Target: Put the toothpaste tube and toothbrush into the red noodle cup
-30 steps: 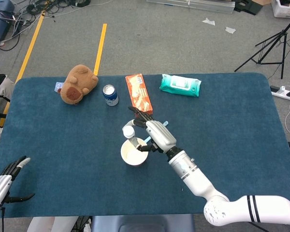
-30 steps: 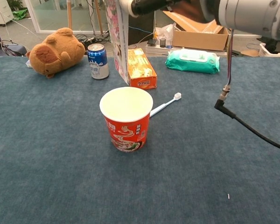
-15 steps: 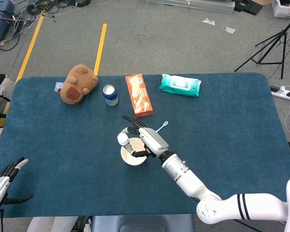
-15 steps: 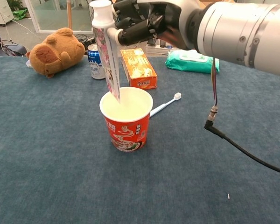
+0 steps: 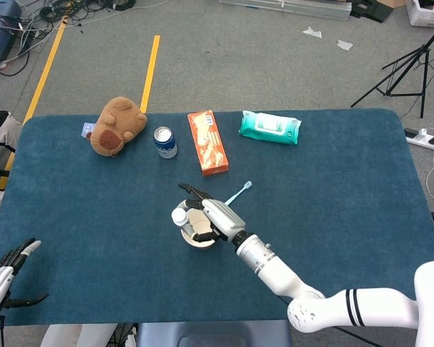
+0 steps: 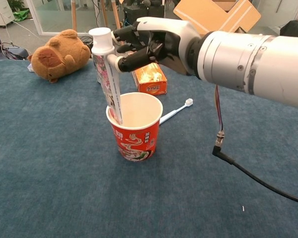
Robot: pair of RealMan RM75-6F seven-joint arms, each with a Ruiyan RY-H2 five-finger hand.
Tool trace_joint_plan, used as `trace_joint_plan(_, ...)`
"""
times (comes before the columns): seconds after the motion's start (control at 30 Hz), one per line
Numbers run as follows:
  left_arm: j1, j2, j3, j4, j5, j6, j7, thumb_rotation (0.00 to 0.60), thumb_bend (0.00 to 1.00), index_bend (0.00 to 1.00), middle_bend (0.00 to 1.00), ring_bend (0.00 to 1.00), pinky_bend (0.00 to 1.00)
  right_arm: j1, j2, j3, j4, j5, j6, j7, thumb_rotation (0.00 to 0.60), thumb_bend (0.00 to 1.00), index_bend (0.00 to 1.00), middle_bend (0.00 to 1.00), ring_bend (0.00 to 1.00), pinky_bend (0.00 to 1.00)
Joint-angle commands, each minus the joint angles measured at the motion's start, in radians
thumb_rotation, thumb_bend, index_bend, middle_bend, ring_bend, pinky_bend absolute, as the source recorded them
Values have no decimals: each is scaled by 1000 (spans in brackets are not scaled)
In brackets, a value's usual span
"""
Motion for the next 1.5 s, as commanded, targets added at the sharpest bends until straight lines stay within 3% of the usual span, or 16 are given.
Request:
trace_joint_plan(0.03, 1, -1, 0, 2, 0, 0, -1, 600, 0, 0, 0, 0, 0, -1, -6, -5, 8, -3, -5, 9, 600, 459, 563, 0, 0, 58)
trace_joint_plan(0.73, 4, -8, 5, 12, 0, -9, -4, 600, 0, 0, 0, 0, 0, -41, -79, -38, 140, -108, -76, 187, 600, 460, 564, 0, 0, 58)
trace_joint_plan(1.5, 6, -8, 9, 15, 3, -14, -8, 600, 0, 0, 0, 0, 0, -69, -112, -49, 215, -165, -109, 272, 600, 460, 564, 0, 0, 58)
